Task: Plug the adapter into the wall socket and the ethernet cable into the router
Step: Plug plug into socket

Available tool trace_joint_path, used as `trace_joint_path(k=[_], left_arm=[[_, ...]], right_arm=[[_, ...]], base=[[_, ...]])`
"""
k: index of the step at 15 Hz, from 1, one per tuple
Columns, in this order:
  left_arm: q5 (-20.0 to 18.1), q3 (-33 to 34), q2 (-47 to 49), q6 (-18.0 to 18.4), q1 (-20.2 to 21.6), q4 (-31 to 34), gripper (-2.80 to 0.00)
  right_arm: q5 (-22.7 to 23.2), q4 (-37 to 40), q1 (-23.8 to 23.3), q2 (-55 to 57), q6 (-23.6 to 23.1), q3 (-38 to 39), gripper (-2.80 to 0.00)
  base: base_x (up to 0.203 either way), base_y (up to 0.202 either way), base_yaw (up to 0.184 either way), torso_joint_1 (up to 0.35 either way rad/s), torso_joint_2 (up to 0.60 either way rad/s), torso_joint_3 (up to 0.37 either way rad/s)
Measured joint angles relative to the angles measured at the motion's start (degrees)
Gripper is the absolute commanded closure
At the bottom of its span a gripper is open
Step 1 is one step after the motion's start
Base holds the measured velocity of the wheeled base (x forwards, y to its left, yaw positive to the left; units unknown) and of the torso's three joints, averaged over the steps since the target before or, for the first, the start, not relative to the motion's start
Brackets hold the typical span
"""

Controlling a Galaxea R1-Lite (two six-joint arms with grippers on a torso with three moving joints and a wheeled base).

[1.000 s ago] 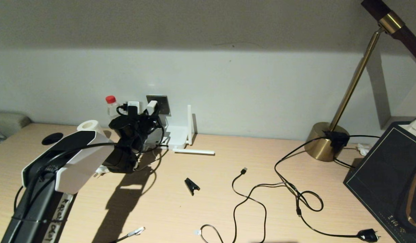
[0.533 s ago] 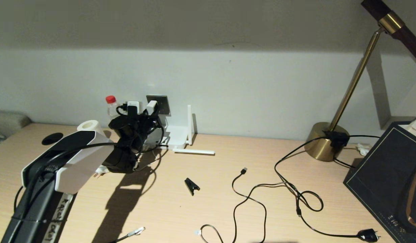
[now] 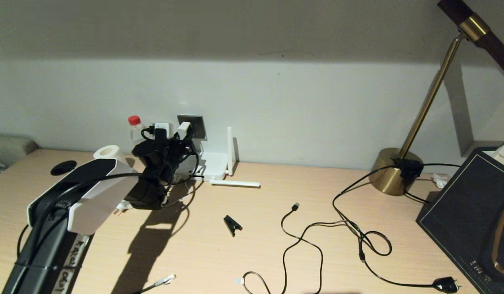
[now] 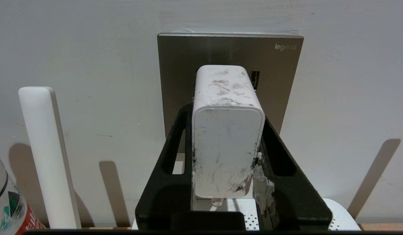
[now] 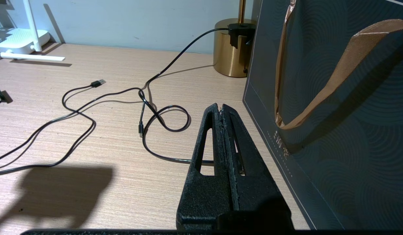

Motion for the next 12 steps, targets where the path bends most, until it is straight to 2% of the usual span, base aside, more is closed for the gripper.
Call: trace_joint_path(k=[12], left_arm=[[0.00, -1.05, 0.79, -0.07, -0.06, 0.90, 0.00]], right_arm=[[0.02, 0.01, 0.00, 0.00, 0.02, 0.00, 0.00]], base=[[0.000, 0.000, 0.000, 0.000, 0.00, 0.000]])
